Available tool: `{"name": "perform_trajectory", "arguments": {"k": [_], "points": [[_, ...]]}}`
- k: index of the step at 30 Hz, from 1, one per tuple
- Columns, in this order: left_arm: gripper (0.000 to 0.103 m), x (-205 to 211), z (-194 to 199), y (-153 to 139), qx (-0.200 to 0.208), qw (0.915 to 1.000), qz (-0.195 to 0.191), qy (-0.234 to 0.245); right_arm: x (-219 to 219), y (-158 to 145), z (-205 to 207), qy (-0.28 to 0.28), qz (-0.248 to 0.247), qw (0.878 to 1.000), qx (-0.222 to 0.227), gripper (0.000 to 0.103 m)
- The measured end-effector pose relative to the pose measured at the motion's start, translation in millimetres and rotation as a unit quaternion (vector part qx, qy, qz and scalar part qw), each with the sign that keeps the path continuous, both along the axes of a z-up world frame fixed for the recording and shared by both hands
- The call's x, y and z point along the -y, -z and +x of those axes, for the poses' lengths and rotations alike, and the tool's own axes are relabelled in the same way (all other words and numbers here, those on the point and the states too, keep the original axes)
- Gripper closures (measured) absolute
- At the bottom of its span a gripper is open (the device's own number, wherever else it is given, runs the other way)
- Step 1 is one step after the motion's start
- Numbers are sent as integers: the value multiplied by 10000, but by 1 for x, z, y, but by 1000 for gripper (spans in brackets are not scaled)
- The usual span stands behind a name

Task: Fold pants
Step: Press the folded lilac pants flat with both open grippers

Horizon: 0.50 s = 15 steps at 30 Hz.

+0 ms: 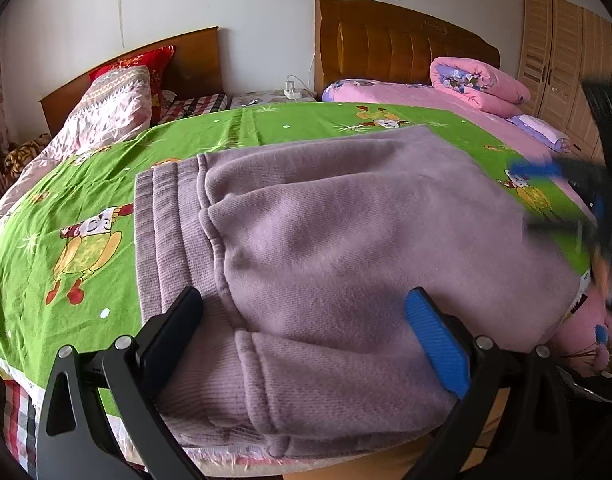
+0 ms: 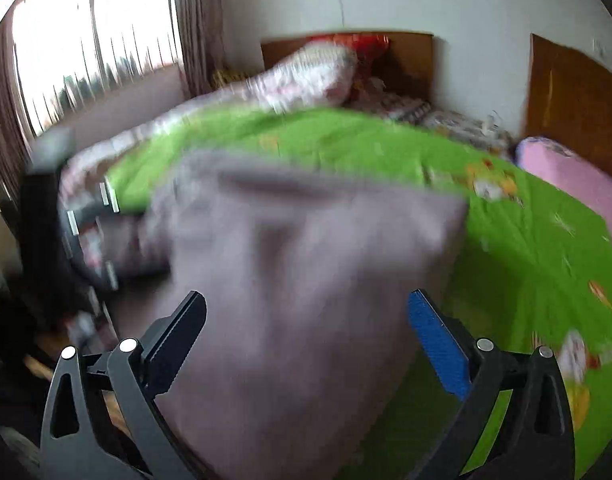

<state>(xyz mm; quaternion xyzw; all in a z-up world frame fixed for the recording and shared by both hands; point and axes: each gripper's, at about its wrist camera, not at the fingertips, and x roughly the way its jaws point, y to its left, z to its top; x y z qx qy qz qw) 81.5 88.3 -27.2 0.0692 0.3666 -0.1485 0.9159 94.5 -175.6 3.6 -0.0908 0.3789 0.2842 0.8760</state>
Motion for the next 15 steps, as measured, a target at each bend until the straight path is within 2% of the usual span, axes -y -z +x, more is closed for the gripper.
{"name": "perform_trajectory", "arguments": {"k": [1,3,5,6,8,11,13,14,15], "points": [[1,1,0,0,-5,10000,27,0,-2,10,-9,14,-217,9998,37,5],[1,5,-1,1,3,9999,127,-20,10,16,-27,126,60,9993,340,5],[1,7,-1,1,11,9999,162,-54,21,16,-27,308,268,9991,137,5],[1,8,-1,1,12,9998,181,-67,25,10,-30,487,289,9982,176,5],[1,8,-1,1,17,9998,186,-87,23,0,-39,614,187,9968,485,5],[1,8,-1,1,65,9997,199,-124,16,-3,-60,401,197,9951,887,5],[1,9,-2,1,88,9996,235,-128,10,15,-60,369,-9,9969,692,5],[1,10,-2,1,94,9995,257,-125,10,20,-59,434,46,9969,651,5],[1,11,-3,1,102,9995,270,-123,17,23,-59,510,331,9961,640,4]]}}
